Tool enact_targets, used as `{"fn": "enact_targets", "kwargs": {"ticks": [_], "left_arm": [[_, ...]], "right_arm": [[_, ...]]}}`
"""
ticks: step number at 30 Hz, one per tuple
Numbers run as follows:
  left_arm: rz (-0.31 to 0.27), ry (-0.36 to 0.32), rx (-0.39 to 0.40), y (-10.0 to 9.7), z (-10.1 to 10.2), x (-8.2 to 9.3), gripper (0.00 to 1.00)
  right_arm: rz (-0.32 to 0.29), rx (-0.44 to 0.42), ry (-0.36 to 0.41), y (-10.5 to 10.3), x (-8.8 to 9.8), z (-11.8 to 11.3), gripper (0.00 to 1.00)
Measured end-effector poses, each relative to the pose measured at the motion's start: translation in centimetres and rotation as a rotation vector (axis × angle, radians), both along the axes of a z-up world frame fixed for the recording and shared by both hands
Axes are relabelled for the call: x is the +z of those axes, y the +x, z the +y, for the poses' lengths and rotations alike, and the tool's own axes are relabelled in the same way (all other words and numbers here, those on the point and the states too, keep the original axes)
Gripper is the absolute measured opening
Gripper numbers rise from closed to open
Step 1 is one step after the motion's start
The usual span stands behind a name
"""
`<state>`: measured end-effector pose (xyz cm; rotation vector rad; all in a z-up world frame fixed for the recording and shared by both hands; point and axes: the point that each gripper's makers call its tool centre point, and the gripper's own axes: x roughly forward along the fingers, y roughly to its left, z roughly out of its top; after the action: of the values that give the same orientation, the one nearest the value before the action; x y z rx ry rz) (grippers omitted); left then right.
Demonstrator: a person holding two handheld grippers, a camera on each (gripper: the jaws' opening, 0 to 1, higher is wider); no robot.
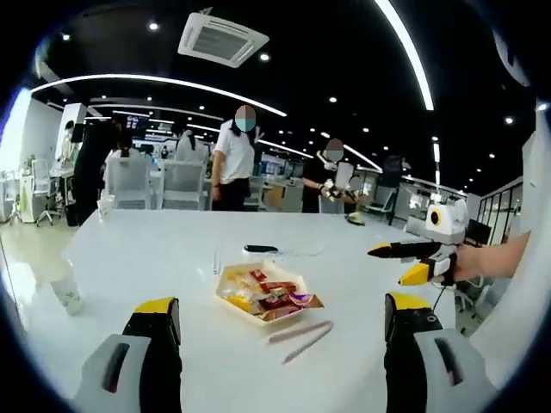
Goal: Place the target food into the container with the food tongs after gripping and lifting it, then release it inside without dropping or visibly crushing the food.
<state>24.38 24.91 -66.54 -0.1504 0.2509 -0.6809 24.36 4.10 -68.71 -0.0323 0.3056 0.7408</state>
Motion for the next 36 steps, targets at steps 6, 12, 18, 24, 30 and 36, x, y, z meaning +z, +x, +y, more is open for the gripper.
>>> {"fn": "enact_targets", "kwargs": {"ticks": [6, 12, 18, 24, 30, 36], "left_arm": [[-0.029, 0.027, 0.008, -2.1, 0.1, 1.3, 0.99], [-0.041, 0.062, -0.002, -4.0, 0.6, 1.1, 0.99], [-0.037, 0.052, 0.012, -4.6, 1.3, 0.8, 0.99], [-0.059, 0.036, 0.029, -4.8, 2.3, 1.8, 0.99], [-0.064, 0.02, 0.044, -4.9, 2.8, 1.9, 0.98], [-0.065, 0.016, 0.047, -5.0, 2.8, 1.7, 0.99]], "right_arm": [[-0.029, -0.017, 0.01, -1.9, 1.5, -0.8, 0.84], [-0.035, -0.028, 0.012, -3.5, 1.9, -1.2, 0.83], [-0.027, -0.024, 0.001, -4.3, 1.5, -1.0, 0.83], [-0.036, -0.043, 0.018, -4.5, 1.9, -1.1, 0.83], [-0.026, -0.061, 0.038, -4.9, 1.6, -1.3, 0.83], [-0.007, -0.063, 0.033, -5.1, 1.0, -1.3, 0.82]]}}
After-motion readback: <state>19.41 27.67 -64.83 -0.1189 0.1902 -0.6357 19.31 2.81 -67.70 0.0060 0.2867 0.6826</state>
